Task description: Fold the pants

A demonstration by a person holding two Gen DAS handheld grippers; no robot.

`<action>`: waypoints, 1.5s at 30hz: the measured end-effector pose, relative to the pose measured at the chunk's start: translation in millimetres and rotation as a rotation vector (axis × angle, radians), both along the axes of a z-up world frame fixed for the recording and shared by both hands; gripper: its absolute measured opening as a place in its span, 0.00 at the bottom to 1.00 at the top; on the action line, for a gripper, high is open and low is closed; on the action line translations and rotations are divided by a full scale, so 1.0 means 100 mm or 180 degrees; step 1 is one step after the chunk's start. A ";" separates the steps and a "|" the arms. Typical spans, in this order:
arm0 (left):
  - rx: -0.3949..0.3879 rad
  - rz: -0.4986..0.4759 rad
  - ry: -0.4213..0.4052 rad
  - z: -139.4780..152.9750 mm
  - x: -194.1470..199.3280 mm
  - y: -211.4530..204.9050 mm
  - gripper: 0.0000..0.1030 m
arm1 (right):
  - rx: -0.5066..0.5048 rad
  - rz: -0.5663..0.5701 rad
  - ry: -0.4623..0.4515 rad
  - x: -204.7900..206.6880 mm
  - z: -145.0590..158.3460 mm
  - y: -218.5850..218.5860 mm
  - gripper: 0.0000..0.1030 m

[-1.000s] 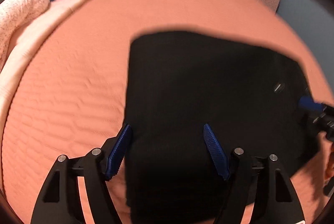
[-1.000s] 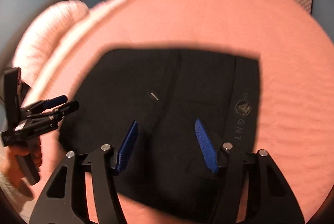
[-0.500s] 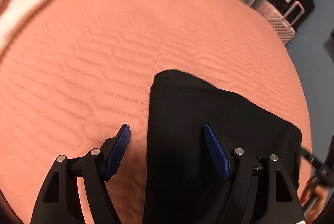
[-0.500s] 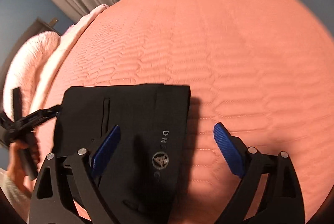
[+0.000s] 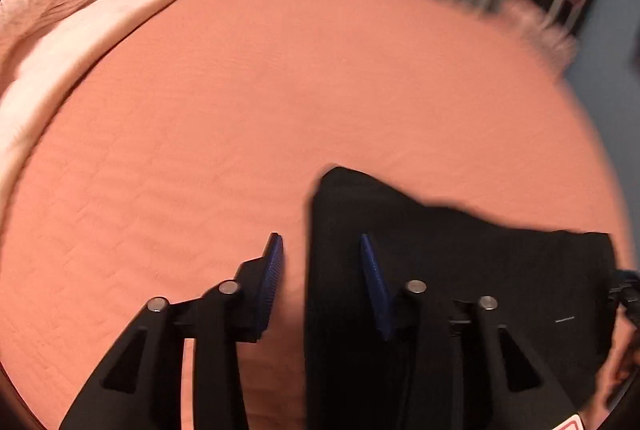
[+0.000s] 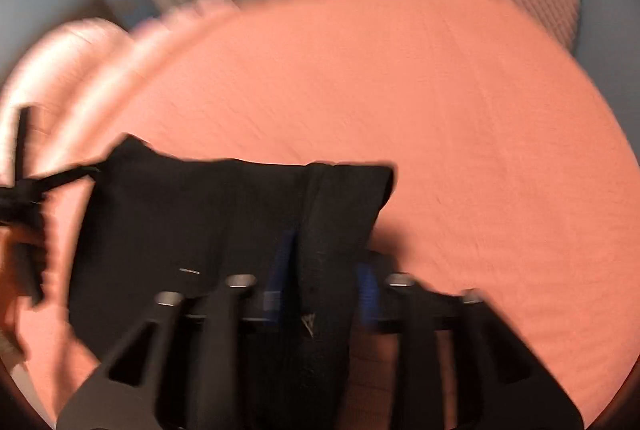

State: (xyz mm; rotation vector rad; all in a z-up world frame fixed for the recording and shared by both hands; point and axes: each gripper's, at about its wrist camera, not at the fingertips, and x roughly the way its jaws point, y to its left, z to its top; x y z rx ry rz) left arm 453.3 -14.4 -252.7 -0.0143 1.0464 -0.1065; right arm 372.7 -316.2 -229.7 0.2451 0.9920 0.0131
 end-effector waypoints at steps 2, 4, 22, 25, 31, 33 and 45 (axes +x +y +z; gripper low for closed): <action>-0.0314 0.0068 -0.0167 0.07 -0.23 0.20 0.49 | 0.0178 -0.0193 -0.0192 -0.29 0.11 -0.11 0.53; -0.0439 0.0157 -0.0217 0.15 -0.49 0.40 0.65 | 0.0410 -0.0251 -0.0258 -0.58 0.15 -0.17 0.73; -0.1267 -0.0433 0.0185 -0.30 -1.49 0.13 0.79 | 0.1710 -0.0093 -0.0134 -1.00 -0.31 0.17 0.82; -0.1251 -0.0471 0.0219 -0.37 -1.46 0.08 0.71 | 0.1442 -0.0112 -0.0114 -1.00 -0.29 0.19 0.67; -0.0896 -0.0446 0.0130 -0.27 -1.55 0.11 0.40 | 0.0996 -0.0385 -0.0070 -1.32 -0.06 -0.07 0.34; -0.0693 -0.0239 0.0103 -0.21 -1.58 0.18 0.49 | 0.0673 -0.0461 -0.0265 -1.39 0.18 0.14 0.35; 0.0474 -0.0507 -0.0355 -0.10 -1.67 -0.47 0.64 | -0.0259 -0.0499 -0.1177 -1.42 1.01 0.87 0.36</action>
